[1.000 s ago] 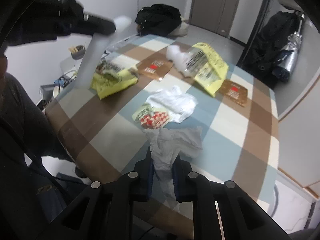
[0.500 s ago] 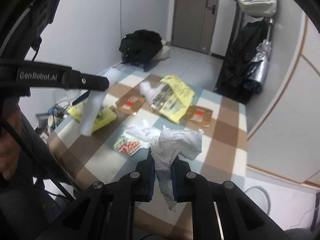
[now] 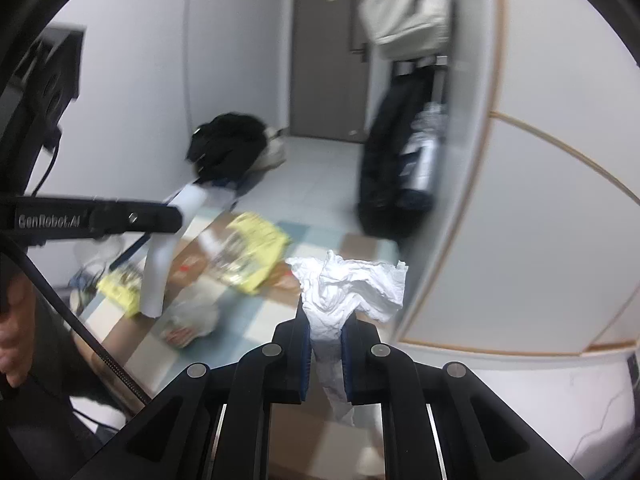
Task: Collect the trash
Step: 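Carry the tissue and strip over the white bin with both grippers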
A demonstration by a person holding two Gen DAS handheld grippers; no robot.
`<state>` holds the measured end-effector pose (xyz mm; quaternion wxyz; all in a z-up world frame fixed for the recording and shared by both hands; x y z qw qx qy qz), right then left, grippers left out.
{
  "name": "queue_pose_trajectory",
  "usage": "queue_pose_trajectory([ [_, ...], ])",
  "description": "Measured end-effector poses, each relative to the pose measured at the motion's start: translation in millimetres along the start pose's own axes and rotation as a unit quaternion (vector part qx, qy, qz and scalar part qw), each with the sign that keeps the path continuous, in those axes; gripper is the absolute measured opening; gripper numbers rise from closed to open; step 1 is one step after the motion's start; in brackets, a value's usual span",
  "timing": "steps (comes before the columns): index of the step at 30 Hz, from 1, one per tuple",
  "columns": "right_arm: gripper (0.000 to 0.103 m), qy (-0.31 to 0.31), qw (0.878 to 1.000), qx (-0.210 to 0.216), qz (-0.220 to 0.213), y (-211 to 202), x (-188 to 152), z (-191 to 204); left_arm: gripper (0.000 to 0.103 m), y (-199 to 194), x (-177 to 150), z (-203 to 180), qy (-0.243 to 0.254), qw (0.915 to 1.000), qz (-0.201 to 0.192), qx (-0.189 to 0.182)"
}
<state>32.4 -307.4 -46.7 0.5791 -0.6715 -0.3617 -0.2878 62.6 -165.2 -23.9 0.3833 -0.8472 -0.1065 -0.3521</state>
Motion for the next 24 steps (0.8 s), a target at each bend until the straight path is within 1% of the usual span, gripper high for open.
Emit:
queue_pose_trajectory([
  [2, 0.011, 0.018, 1.0, -0.015, -0.005, -3.1, 6.8, -31.6, 0.005, 14.8, 10.8, -21.1, 0.013, 0.9997, 0.006, -0.018],
  [3, 0.011, 0.03, 0.999, -0.025, -0.007, -5.0, 10.9, -53.4, 0.005, 20.6, 14.4, -28.7, 0.019, 0.9995, 0.008, -0.023],
  [6, 0.011, 0.066, 0.997, -0.044, -0.008, -8.2, 16.5, -102.1, 0.005, 48.6, 26.6, -54.9, 0.041, 0.9982, 0.021, -0.038],
  [10, 0.011, 0.127, 0.99, -0.066, 0.006, -5.0, 9.2, -174.8, 0.005, 96.6, 32.3, -85.3, 0.052, 0.9952, 0.05, -0.066],
  [12, 0.011, 0.15, 0.986, -0.073, 0.017, 1.2, -1.7, -204.1, 0.005, 125.7, 30.4, -99.0, 0.052, 0.9927, 0.073, -0.081],
  [14, 0.011, 0.175, 0.981, -0.076, 0.038, 13.0, -18.3, -231.5, 0.005, 157.0, 27.1, -110.7, 0.054, 0.9896, 0.096, -0.093],
  [17, 0.011, 0.218, 0.971, -0.069, 0.07, 33.4, -46.2, -259.2, 0.005, 200.0, 16.1, -122.4, 0.05, 0.9835, 0.134, -0.111],
  [21, 0.011, 0.268, 0.955, -0.056, 0.113, 65.6, -87.6, -282.7, 0.005, 250.7, -7.5, -124.3, 0.031, 0.9744, 0.185, -0.123],
  [24, 0.011, 0.298, 0.942, -0.043, 0.149, 93.3, -120.2, -290.0, 0.005, 285.0, -30.6, -122.5, 0.032, 0.9673, 0.222, -0.118],
])
Point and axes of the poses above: each gripper's, at about its wrist camera, not at the fingertips, and y roughly the way its jaws point, z to its left, x to its top, the point moved 8 cm from there along y, roughly the way its jaws point, and after that the axes turned 15 degrees about -x, right-handed, at the moved point
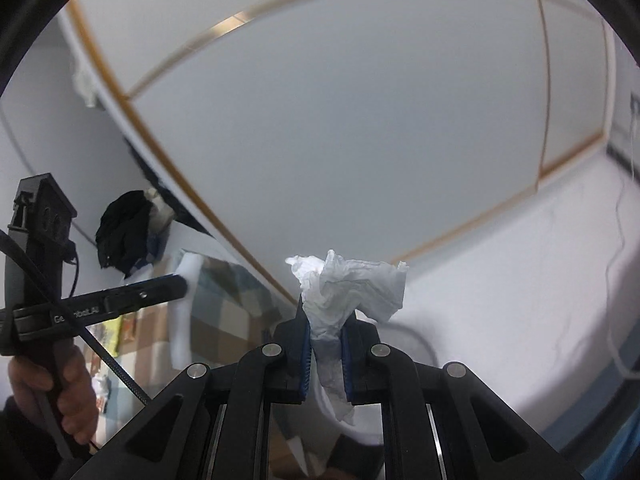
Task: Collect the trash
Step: 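Carry the tissue and strip over the white bin with both grippers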
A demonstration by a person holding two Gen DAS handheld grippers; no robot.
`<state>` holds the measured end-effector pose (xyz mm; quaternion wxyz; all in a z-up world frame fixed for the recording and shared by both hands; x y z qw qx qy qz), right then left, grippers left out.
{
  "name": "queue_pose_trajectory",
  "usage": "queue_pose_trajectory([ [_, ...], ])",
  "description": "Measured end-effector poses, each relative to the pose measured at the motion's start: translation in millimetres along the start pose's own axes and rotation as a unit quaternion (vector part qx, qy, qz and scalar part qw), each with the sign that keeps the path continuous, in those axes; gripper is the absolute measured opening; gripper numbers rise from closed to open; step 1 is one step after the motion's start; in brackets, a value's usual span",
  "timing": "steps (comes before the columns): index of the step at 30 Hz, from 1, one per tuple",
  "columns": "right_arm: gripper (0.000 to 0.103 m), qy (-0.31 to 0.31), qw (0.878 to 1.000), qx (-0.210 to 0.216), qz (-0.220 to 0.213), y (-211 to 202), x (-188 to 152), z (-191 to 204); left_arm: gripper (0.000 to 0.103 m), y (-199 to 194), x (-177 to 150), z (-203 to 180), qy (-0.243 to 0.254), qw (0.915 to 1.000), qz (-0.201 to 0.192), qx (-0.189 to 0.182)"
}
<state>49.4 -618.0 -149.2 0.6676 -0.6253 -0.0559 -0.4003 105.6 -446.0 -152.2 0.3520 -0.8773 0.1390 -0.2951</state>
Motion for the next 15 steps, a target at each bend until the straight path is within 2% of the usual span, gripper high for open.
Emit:
queue_pose_trajectory([
  [5, 0.011, 0.04, 0.997, 0.012, 0.067, 55.8, -35.6, -25.4, 0.005, 53.8, -16.3, 14.3, -0.017, 0.9981, 0.058, 0.011],
  [7, 0.011, 0.055, 0.994, 0.015, 0.089, 71.6, -49.7, -36.2, 0.005, 75.9, -26.9, 24.6, -0.026, 0.995, 0.09, 0.035],
  [9, 0.011, 0.069, 0.991, 0.018, 0.112, 89.3, -63.2, -42.4, 0.005, 91.4, -32.7, 31.2, -0.038, 0.9926, 0.111, 0.032],
  [11, 0.011, 0.081, 0.987, 0.019, 0.137, 108.1, -78.5, -47.5, 0.005, 107.6, -40.2, 38.6, -0.043, 0.9894, 0.131, 0.046],
  [15, 0.014, 0.096, 0.98, 0.021, 0.17, 140.2, -94.2, -49.9, 0.005, 128.9, -47.1, 47.5, -0.073, 0.9845, 0.156, 0.035],
])
Point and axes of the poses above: each gripper's, at about its wrist camera, not at the fingertips, and y roughly the way its jaws point, z to its left, x to its top, the point moved 8 cm from there along y, roughly the way its jaws point, and after that the axes turned 15 degrees about -x, right-handed, at the moved point
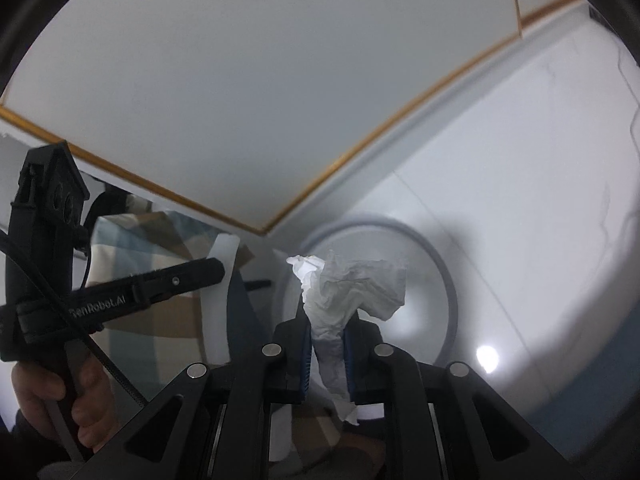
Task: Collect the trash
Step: 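Carry the tissue and strip over the white bin with both grippers, then open both grippers to drop the tissue and strip into the bin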
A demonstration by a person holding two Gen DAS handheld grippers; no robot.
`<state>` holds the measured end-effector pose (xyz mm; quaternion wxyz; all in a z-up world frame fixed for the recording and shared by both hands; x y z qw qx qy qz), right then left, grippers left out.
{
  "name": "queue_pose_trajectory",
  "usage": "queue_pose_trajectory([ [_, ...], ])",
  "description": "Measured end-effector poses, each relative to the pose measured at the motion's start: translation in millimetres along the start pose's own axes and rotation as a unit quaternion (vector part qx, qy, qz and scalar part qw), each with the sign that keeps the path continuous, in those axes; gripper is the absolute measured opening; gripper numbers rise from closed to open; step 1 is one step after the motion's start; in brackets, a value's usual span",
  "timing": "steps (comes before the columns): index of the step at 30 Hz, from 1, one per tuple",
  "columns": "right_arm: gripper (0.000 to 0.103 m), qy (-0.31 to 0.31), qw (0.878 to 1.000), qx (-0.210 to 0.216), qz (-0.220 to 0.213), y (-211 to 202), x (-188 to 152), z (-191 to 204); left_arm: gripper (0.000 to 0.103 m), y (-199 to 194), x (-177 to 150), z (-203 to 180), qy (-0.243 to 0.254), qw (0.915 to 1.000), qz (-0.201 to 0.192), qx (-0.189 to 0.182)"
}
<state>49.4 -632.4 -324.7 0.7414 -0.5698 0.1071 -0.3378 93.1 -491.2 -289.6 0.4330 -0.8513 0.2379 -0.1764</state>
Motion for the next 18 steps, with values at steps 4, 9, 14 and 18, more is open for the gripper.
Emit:
queue_pose_trajectory([
  [4, 0.018, 0.013, 0.999, 0.0, 0.041, 29.9, -9.2, -3.4, 0.005, 13.9, 1.0, -1.3, -0.001, 0.9998, 0.021, 0.003],
  [9, 0.049, 0.015, 0.998, -0.004, 0.053, 41.1, -16.4, -8.6, 0.006, 25.1, 6.9, -0.1, -0.015, 0.9991, 0.04, -0.002],
  [14, 0.061, 0.012, 0.999, -0.026, 0.044, 40.2, -18.6, -19.2, 0.011, 30.3, 4.9, 5.2, -0.019, 0.9985, 0.051, 0.005],
  [18, 0.062, 0.012, 0.999, -0.032, 0.035, 30.3, -20.6, -26.2, 0.012, 36.1, 2.5, 9.8, -0.036, 0.9972, 0.065, 0.004],
])
Point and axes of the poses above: each gripper's, at about its wrist camera, not at the fingertips, and y roughly the way its jaws point, z to its left, x to its top, the point moved 8 cm from there along y, roughly the way its jaws point, and after that the axes turned 15 degrees about -x, right-handed, at the moved point
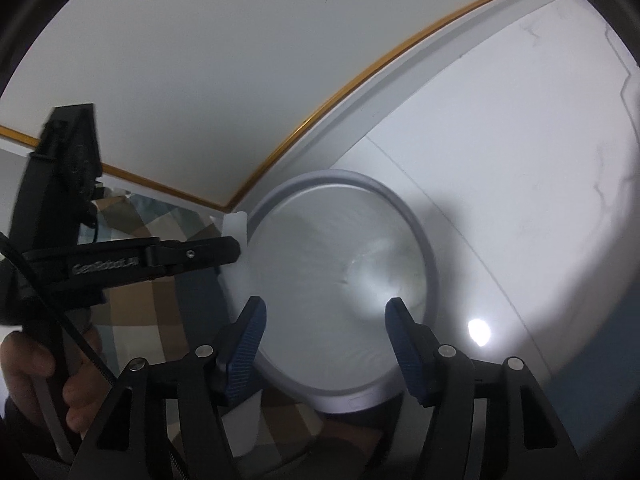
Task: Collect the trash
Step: 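Open both grippers to drop the tissue and strip into the bin, then move both open grippers back over the table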
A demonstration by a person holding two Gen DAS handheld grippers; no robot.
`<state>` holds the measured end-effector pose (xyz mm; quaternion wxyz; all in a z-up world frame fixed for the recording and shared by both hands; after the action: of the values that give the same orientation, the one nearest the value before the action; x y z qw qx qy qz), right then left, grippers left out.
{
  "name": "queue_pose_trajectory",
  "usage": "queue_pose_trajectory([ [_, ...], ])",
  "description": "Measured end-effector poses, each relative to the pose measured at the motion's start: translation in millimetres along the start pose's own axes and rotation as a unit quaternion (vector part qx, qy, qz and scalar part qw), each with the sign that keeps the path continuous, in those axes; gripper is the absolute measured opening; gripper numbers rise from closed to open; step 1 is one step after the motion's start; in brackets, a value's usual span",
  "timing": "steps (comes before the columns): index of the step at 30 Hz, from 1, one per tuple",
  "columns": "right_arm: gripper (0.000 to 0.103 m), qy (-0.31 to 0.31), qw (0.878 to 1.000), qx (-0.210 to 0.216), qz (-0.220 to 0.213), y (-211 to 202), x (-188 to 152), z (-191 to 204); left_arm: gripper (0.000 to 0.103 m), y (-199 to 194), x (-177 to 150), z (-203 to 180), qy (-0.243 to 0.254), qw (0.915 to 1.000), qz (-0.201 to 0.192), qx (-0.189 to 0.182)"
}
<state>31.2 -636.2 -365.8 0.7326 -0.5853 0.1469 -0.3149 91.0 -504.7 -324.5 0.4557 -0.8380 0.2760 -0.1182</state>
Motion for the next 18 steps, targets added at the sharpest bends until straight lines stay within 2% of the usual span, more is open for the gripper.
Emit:
queue_pose_trajectory([
  [3, 0.069, 0.006, 1.0, -0.019, -0.011, -4.9, -0.1, 0.2, 0.014, 2.6, -3.4, 2.2, -0.01, 0.9999, 0.01, -0.003],
  [5, 0.07, 0.01, 1.0, -0.024, -0.015, -9.5, 1.1, -3.4, 0.02, 2.7, -6.5, 1.2, -0.007, 0.9999, 0.015, -0.003],
  [7, 0.07, 0.018, 0.999, -0.022, -0.024, -17.4, 4.5, -7.4, 0.039, 0.2, -9.9, 0.1, -0.005, 0.9998, 0.019, -0.003],
  [9, 0.07, 0.026, 0.999, -0.021, -0.031, -23.0, 6.1, -10.7, 0.046, -3.7, -10.7, -1.0, -0.002, 0.9999, 0.014, 0.0],
  [12, 0.07, 0.033, 0.998, -0.023, -0.04, -30.5, 6.8, -13.0, 0.046, -14.1, -13.4, -3.0, 0.007, 0.9999, 0.006, 0.005],
  [18, 0.07, 0.033, 0.997, -0.017, -0.061, -52.3, 6.8, -6.2, 0.046, -54.8, -18.3, -15.1, 0.044, 0.9975, -0.05, 0.026],
])
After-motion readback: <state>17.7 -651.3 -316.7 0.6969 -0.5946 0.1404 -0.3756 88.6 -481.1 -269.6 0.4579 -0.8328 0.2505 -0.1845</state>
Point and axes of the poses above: each gripper's, at about its wrist camera, not at the fingertips, and y roughly the way its jaws point, z to its left, x to its top, the point moved 8 cm from there along y, roughly the way its jaws point, and after that the axes turned 15 degrees about -x, right-handed, at the moved point
